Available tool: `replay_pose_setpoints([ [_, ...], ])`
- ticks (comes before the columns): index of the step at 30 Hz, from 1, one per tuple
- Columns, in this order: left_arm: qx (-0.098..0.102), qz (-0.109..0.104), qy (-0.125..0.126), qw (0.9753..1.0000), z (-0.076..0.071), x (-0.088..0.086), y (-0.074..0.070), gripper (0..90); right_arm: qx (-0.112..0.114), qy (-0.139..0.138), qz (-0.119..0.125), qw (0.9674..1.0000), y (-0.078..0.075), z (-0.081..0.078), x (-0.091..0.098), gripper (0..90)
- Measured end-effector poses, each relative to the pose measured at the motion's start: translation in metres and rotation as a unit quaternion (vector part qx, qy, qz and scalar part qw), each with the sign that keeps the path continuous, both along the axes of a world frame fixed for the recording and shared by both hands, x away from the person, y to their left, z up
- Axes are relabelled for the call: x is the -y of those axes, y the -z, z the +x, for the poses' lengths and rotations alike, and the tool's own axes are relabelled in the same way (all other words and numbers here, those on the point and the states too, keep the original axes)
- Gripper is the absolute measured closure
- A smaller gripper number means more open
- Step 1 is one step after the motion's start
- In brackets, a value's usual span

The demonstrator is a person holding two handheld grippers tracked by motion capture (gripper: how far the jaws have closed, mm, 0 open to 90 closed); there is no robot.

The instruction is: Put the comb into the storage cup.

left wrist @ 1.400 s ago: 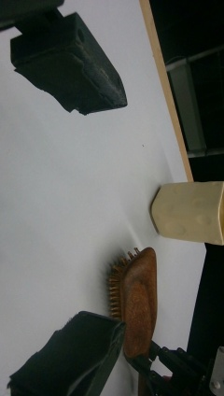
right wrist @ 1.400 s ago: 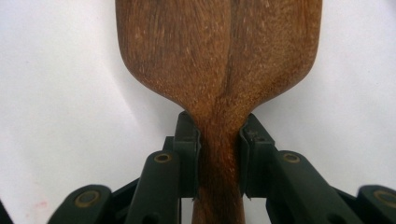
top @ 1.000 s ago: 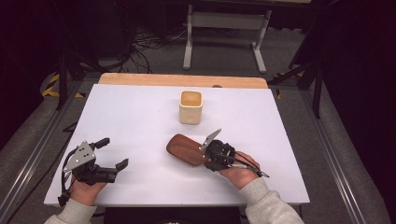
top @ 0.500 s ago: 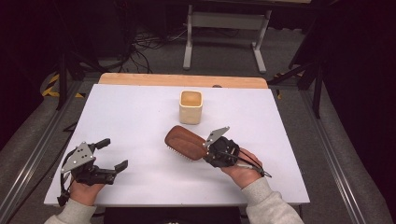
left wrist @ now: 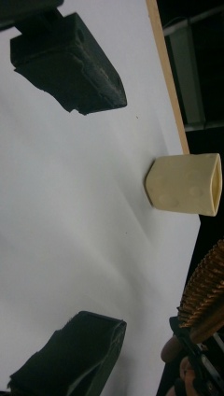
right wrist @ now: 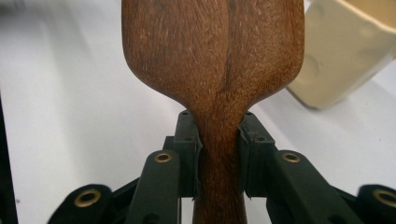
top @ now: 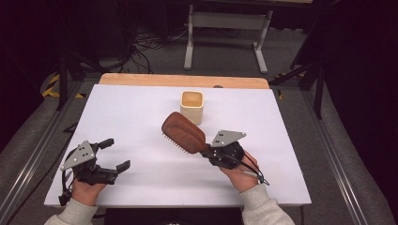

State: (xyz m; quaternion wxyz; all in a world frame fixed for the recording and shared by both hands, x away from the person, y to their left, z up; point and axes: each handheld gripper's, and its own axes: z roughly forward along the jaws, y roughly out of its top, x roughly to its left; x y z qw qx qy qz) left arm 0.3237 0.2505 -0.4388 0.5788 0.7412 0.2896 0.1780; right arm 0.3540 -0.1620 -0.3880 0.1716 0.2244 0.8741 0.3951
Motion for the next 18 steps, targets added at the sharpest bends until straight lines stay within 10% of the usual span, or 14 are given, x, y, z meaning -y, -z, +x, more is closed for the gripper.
replay_pose_setpoints([
  [18, -0.021, -0.034, 0.040, 0.9984, 0.011, 0.028, -0.026, 1.4, 0.072, 0.001, 0.084, 0.9939, 0.012, -0.008, 0.001, 72.6],
])
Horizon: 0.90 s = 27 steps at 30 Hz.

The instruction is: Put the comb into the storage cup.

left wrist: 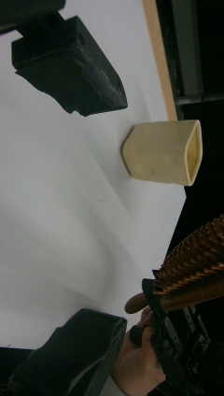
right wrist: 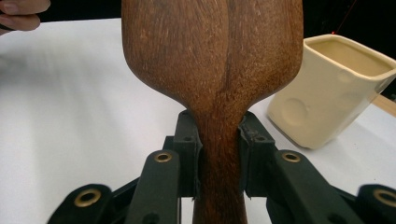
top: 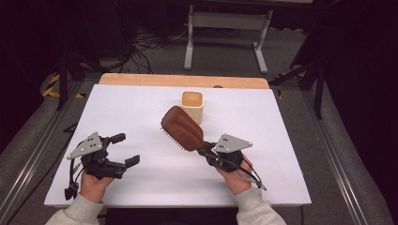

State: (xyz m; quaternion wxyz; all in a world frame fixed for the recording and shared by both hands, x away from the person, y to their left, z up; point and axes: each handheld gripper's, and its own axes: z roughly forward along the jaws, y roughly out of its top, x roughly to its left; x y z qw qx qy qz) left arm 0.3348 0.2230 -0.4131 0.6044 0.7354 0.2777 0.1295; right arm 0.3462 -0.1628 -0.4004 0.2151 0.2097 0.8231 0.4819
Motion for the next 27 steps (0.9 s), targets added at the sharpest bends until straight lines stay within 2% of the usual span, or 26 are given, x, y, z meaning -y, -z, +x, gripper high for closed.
replay_pose_setpoints([
  [5, 0.013, 0.021, 0.009, 0.9996, 0.006, 0.012, -0.013, 1.6, 0.014, 0.002, 0.004, 0.9999, 0.000, -0.002, 0.001, 72.6],
  [10, 0.013, 0.036, 0.026, 0.9989, 0.013, 0.025, -0.027, 1.7, 0.015, 0.006, 0.004, 0.9999, 0.000, -0.003, 0.003, 72.6],
  [15, 0.006, 0.027, 0.042, 0.9987, 0.019, 0.038, -0.038, 1.7, 0.020, 0.005, 0.006, 0.9998, -0.001, -0.004, 0.004, 72.6],
  [24, 0.008, 0.036, 0.056, 0.9978, 0.029, 0.062, -0.053, 1.7, 0.024, 0.009, 0.007, 0.9996, -0.002, -0.005, 0.005, 72.6],
  [27, 0.002, 0.037, 0.059, 0.9976, 0.032, 0.070, -0.056, 1.7, 0.025, 0.008, 0.008, 0.9996, -0.003, -0.005, 0.006, 72.6],
])
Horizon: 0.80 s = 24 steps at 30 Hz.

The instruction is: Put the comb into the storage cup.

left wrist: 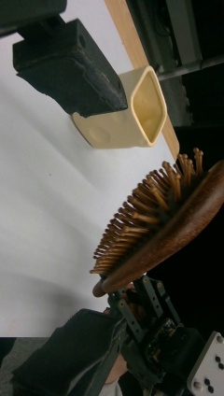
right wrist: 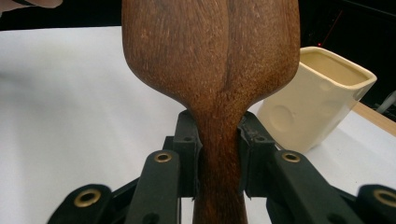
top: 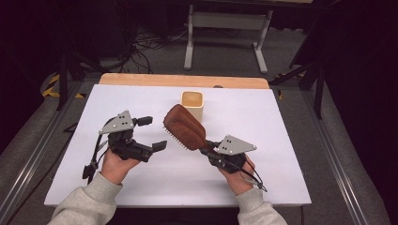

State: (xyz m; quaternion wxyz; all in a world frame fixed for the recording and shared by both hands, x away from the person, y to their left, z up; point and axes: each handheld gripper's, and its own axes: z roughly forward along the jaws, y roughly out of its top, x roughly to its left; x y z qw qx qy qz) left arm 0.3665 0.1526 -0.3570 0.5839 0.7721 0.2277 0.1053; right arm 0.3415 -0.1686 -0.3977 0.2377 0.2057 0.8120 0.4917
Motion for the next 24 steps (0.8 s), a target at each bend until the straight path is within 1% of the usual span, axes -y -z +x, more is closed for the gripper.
replay_pose_setpoints([
  [1, 0.002, 0.003, 0.001, 1.0000, 0.001, 0.003, -0.001, 1.7, 0.000, 0.000, 0.000, 1.0000, 0.000, 0.000, 0.000, 72.6],
  [6, 0.000, 0.011, 0.003, 0.9999, 0.005, 0.016, -0.006, 1.6, 0.001, 0.001, -0.001, 1.0000, 0.000, 0.000, 0.001, 72.6],
  [8, -0.005, 0.009, 0.006, 0.9999, 0.007, 0.021, -0.007, 1.6, 0.003, 0.002, -0.002, 1.0000, 0.000, 0.000, 0.001, 72.6],
  [9, -0.004, 0.011, 0.007, 0.9999, 0.009, 0.023, -0.007, 1.6, 0.004, 0.004, -0.002, 1.0000, 0.000, -0.001, 0.001, 72.6],
  [10, -0.010, 0.012, 0.005, 0.9999, 0.009, 0.026, -0.007, 1.6, 0.003, 0.003, -0.002, 1.0000, 0.000, -0.001, 0.001, 72.6],
  [12, -0.009, 0.016, 0.002, 0.9998, 0.011, 0.030, -0.008, 1.6, 0.004, 0.004, -0.003, 1.0000, 0.000, -0.001, 0.001, 72.6],
  [13, -0.013, 0.016, 0.002, 0.9998, 0.012, 0.032, -0.008, 1.6, 0.003, 0.003, -0.003, 1.0000, 0.000, 0.000, 0.001, 72.6],
  [19, -0.012, 0.022, 0.005, 0.9997, 0.015, 0.044, -0.010, 1.7, 0.004, 0.003, -0.002, 1.0000, 0.000, -0.001, 0.001, 72.6],
  [22, -0.016, 0.027, 0.009, 0.9995, 0.017, 0.047, -0.011, 2.0, 0.005, 0.004, -0.002, 1.0000, 0.000, -0.001, 0.002, 72.6],
  [23, -0.024, 0.022, 0.009, 0.9994, 0.017, 0.049, -0.011, 2.5, 0.006, 0.004, -0.002, 1.0000, 0.000, -0.001, 0.002, 72.6],
  [24, -0.023, 0.021, 0.006, 0.9995, 0.018, 0.050, -0.010, 2.9, 0.007, 0.004, -0.002, 1.0000, 0.000, -0.001, 0.002, 72.6],
])
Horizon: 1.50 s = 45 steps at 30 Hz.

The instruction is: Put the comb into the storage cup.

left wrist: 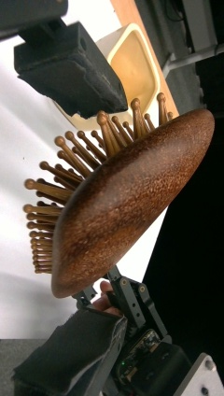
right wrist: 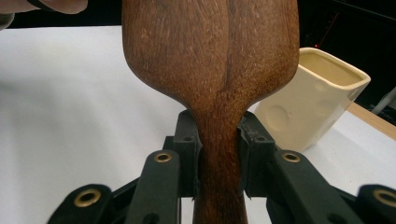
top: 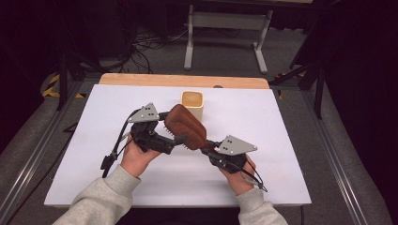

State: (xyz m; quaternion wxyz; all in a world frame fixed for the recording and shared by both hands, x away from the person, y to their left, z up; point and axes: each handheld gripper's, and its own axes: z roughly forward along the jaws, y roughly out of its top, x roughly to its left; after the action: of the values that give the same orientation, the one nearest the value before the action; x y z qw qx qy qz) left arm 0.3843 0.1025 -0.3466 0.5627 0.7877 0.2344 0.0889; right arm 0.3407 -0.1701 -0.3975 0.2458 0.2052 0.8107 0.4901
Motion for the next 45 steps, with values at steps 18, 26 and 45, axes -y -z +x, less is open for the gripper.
replay_pose_setpoints([
  [18, -0.018, 0.009, -0.015, 0.9997, 0.003, 0.009, 0.002, 15.1, 0.008, 0.003, -0.008, 0.9999, 0.001, -0.002, -0.002, 72.6],
  [26, -0.024, 0.011, -0.017, 0.9995, 0.001, 0.014, -0.002, 22.5, 0.017, 0.011, -0.021, 0.9996, 0.001, -0.003, -0.003, 72.4],
  [45, -0.031, -0.010, 0.054, 0.9980, -0.004, 0.012, -0.013, 51.7, 0.017, 0.008, -0.050, 0.9986, 0.008, -0.001, -0.007, 71.7],
])
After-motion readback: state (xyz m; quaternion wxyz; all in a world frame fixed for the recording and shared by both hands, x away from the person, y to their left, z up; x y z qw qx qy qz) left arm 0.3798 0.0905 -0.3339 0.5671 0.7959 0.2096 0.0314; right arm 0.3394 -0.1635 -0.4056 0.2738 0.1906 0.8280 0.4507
